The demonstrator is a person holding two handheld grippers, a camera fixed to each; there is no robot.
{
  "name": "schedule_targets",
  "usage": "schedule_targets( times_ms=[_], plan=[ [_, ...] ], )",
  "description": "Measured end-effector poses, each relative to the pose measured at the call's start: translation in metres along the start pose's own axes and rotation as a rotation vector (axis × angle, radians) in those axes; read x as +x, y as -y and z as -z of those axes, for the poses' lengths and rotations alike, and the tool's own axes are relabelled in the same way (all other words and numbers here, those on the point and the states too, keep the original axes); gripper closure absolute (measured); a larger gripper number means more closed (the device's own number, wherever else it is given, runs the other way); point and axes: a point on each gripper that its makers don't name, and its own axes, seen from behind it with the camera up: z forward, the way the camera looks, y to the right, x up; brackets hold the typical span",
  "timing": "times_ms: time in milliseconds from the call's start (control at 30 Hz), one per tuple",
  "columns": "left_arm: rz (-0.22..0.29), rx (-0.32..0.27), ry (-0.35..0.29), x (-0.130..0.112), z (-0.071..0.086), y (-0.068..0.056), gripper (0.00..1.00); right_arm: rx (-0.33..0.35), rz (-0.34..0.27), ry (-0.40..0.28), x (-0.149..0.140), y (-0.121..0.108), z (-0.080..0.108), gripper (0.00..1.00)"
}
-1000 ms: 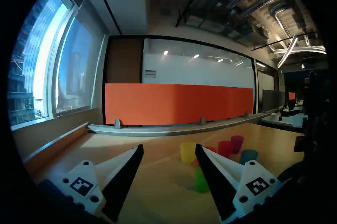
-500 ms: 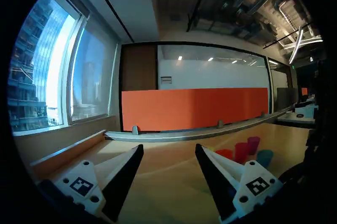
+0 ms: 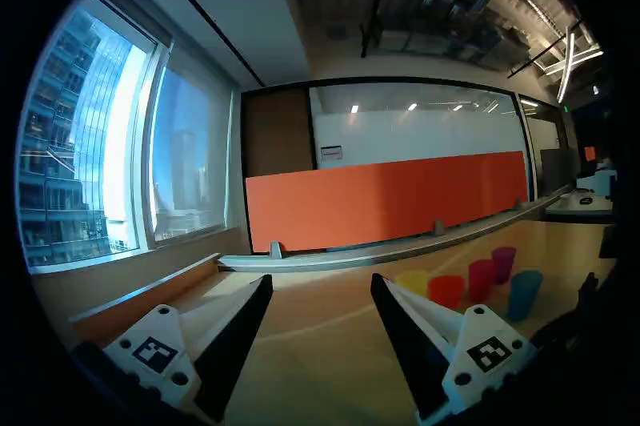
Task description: Pour water
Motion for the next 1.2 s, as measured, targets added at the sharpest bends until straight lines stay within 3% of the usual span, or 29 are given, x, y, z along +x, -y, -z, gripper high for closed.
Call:
schedule_targets(
  times_ms=[600,933,1200],
  plan=[
    [0.024,0.017,0.018,-0.035,-0.021,-0.008,0.09,-0.045,0.001,0.033,-0.015,-0.012,-0.001,0.0],
    [0.051,0.027,0.038,-0.054,-0.028,-0.007,0.09,-0.064,0.013,0.056,-0.021,-0.017,-0.002,0.0],
    [0.065,0.024,0.041,-0.057,-0.032,-0.011,0.09,-0.068,0.015,0.061,-0.022,-0.015,-0.005,0.0]
  ],
)
